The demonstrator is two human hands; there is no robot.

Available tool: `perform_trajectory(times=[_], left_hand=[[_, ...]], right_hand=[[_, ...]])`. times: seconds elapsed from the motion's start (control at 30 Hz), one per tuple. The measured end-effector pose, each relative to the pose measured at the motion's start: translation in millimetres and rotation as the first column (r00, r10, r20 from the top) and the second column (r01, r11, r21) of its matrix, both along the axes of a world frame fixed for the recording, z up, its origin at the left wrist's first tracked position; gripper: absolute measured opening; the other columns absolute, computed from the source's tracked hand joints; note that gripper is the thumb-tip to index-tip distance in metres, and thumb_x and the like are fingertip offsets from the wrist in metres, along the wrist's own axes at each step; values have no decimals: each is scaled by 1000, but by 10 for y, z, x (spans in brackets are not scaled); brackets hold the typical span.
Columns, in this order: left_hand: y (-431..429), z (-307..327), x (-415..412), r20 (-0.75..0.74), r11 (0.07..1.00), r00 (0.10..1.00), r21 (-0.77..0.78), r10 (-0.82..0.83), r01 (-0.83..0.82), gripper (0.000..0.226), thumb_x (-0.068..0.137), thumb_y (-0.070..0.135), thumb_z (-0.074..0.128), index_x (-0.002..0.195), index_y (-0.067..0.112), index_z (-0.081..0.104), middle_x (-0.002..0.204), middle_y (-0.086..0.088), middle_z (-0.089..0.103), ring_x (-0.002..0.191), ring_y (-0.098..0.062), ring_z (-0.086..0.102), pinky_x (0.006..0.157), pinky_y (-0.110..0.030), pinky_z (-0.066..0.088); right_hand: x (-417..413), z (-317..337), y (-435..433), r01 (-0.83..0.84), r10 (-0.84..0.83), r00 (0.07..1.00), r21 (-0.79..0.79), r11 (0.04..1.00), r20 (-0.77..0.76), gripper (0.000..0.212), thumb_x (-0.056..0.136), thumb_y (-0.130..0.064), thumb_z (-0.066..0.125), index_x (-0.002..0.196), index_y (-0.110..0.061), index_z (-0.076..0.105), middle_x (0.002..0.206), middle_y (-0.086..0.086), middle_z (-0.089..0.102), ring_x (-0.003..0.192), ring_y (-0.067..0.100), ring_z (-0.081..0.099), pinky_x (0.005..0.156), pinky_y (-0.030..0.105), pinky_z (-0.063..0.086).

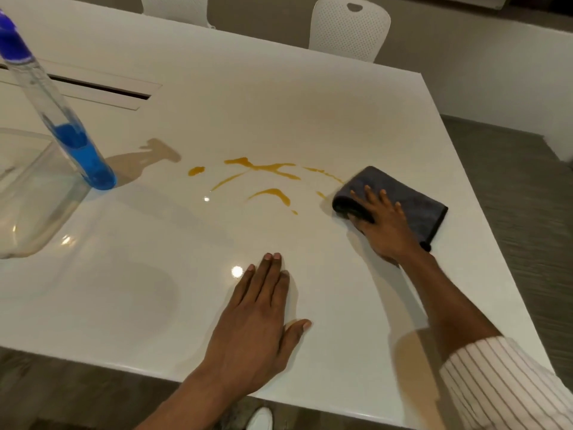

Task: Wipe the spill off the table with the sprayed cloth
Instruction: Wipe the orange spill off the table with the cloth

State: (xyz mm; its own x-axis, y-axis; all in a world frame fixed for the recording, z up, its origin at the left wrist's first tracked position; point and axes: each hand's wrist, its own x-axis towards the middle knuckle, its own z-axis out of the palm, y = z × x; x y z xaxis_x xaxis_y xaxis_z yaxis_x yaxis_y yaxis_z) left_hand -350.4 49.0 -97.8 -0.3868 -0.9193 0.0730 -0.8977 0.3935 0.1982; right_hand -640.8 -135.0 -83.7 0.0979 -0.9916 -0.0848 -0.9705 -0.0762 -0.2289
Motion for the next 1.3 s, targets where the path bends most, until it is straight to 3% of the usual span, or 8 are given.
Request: perform_trajectory(times=[0.3,0.4,0.57,0.77,0.9,1.0,1.1,1.3], left_hand=[[-27,-26,9,12,1000,1000,-22,2,-2,82,108,67,31,159,3,42,174,-16,23,163,-28,16,131,-46,22],[-24,-1,12,28,1000,1000,-17,0,1,82,108,67,33,157,2,44,173,-17,25,163,-30,18,129,-48,28],[-23,4,20,39,1000,999,-19,-3,4,83,107,67,34,156,1,46,172,-18,28,162,-31,22,129,-48,26],[-100,54,44,8,1000,1000,27,-3,3,88,104,73,32,159,4,39,177,-16,11,165,-28,4,133,-43,10],[-267,104,210,16,996,996,27,82,-83,96,101,77,31,161,1,35,176,-18,13,164,-31,6,133,-47,12],[-343,121,391,38,989,990,52,138,-140,101,100,80,29,162,1,31,175,-19,13,164,-32,7,133,-48,14],[-357,128,504,60,984,986,87,153,-157,102,99,83,23,165,5,24,177,-16,5,165,-30,-1,133,-49,13],[-347,132,507,67,983,985,78,160,-165,100,100,81,23,164,5,30,176,-17,10,164,-33,6,131,-52,20]], right_hand=[[593,-47,345,-296,300,952,-53,954,65,61,107,-47,43,162,-47,16,174,-13,5,162,19,-3,130,50,-2],[322,-32,216,-242,243,962,-22,970,124,58,107,-47,44,160,-50,19,174,-14,6,161,17,-3,129,51,-1],[305,1,-443,-79,78,997,23,997,28,59,108,-52,35,163,-42,15,176,-4,6,162,28,1,129,58,2],[910,23,-327,-259,259,964,-5,966,64,61,107,-49,42,163,-42,18,175,-5,6,162,28,-1,128,55,-1],[867,-47,145,-368,371,923,-51,929,103,62,106,-44,49,161,-49,19,174,-12,5,161,18,-5,128,49,-3],[656,-45,117,-354,352,928,-2,935,121,62,106,-43,50,160,-52,19,174,-15,5,160,14,-7,128,49,-2],[629,-28,-246,-252,249,964,20,967,95,60,107,-42,47,161,-48,19,175,-9,5,162,23,-2,128,56,0],[1218,1,-709,-209,208,977,9,978,44,60,107,-52,41,163,-41,21,176,-1,9,162,33,2,128,61,2]])
